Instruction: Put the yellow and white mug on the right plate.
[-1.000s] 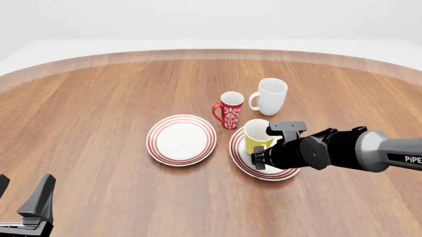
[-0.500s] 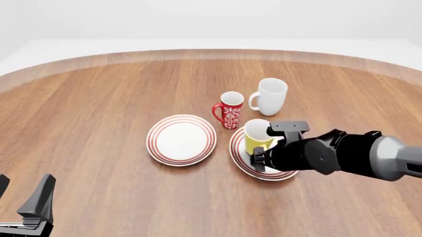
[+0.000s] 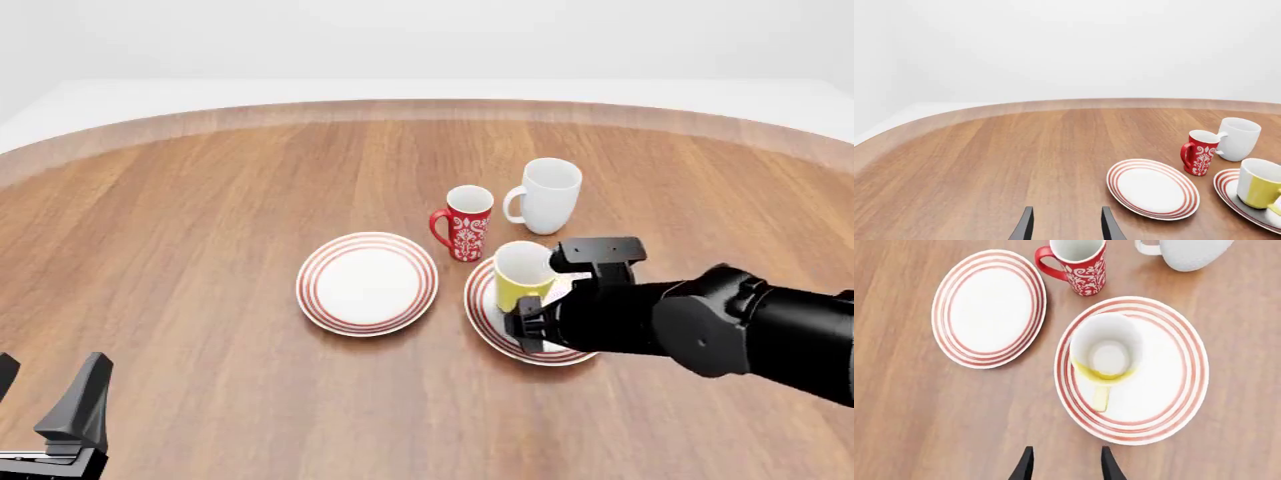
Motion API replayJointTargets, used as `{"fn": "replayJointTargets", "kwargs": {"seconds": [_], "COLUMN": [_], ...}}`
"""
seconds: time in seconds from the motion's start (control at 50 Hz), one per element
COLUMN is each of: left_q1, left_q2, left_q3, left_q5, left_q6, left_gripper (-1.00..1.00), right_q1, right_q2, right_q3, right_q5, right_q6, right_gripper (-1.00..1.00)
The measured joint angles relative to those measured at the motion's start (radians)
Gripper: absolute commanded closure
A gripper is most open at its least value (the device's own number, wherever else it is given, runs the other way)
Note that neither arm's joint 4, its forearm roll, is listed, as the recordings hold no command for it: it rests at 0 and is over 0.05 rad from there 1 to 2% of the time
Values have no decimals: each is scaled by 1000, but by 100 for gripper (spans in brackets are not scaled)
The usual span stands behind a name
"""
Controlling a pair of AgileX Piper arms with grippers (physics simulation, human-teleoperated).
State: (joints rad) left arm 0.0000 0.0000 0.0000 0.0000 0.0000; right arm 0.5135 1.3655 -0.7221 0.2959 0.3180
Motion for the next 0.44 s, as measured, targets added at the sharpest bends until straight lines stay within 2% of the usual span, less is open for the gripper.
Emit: {"fn": "replayJointTargets", "kwargs": {"seconds": [0.44], "left_q1": [0], "left_q2": [0], "left_q3": [0], "left_q5": [0], "left_q6": [0], "left_gripper": [-100], "right_q1": [36], "right_q2": [-193], "right_q3": [27], "right_q5": [73], "right_q6": [-3], "right_gripper": [-100]}}
